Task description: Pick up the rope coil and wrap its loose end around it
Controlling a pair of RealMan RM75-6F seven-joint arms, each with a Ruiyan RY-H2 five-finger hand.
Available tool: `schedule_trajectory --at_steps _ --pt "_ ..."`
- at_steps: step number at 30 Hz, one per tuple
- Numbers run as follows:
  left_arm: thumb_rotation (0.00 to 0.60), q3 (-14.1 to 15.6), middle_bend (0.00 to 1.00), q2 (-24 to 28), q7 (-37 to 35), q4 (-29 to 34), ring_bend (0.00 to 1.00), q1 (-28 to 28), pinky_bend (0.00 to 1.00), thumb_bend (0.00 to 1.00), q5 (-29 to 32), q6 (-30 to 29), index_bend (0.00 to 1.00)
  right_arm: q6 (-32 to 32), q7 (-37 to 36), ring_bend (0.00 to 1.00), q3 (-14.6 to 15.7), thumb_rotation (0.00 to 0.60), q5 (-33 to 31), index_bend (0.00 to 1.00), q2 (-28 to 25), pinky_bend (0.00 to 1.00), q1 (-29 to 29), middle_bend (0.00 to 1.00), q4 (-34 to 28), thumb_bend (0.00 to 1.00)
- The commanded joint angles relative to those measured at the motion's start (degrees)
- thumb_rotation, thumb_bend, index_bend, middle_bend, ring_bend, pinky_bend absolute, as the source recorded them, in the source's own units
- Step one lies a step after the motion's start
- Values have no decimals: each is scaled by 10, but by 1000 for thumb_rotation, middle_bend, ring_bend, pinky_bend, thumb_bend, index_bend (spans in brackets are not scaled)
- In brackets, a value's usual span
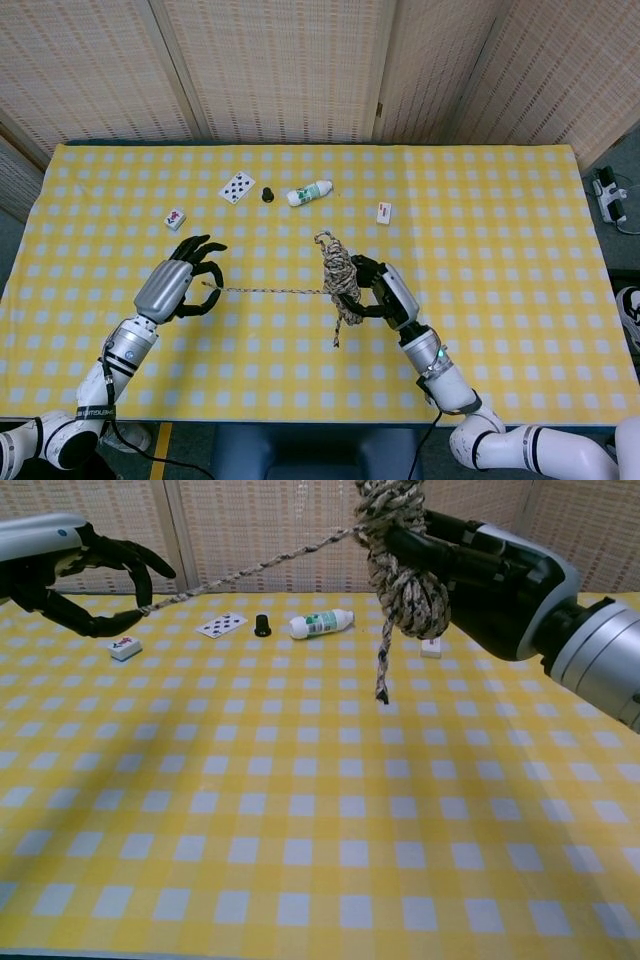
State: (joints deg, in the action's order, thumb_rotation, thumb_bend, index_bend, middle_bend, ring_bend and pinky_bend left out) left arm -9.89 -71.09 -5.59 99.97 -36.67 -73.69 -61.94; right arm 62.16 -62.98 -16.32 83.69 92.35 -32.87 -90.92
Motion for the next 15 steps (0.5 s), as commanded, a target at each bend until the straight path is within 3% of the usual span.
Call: schedule_trajectory --at_steps 1,15 --pt "600 -2 204 2 6 0 57 -5 0 541 -4 8 612 -4 51 667 10 600 4 783 -5 674 -8 623 -2 717" --pt "600 -20 203 21 118 10 46 -73 0 541 22 86 592 -95 267 667 49 600 -10 783 -39 674 -60 623 -65 717"
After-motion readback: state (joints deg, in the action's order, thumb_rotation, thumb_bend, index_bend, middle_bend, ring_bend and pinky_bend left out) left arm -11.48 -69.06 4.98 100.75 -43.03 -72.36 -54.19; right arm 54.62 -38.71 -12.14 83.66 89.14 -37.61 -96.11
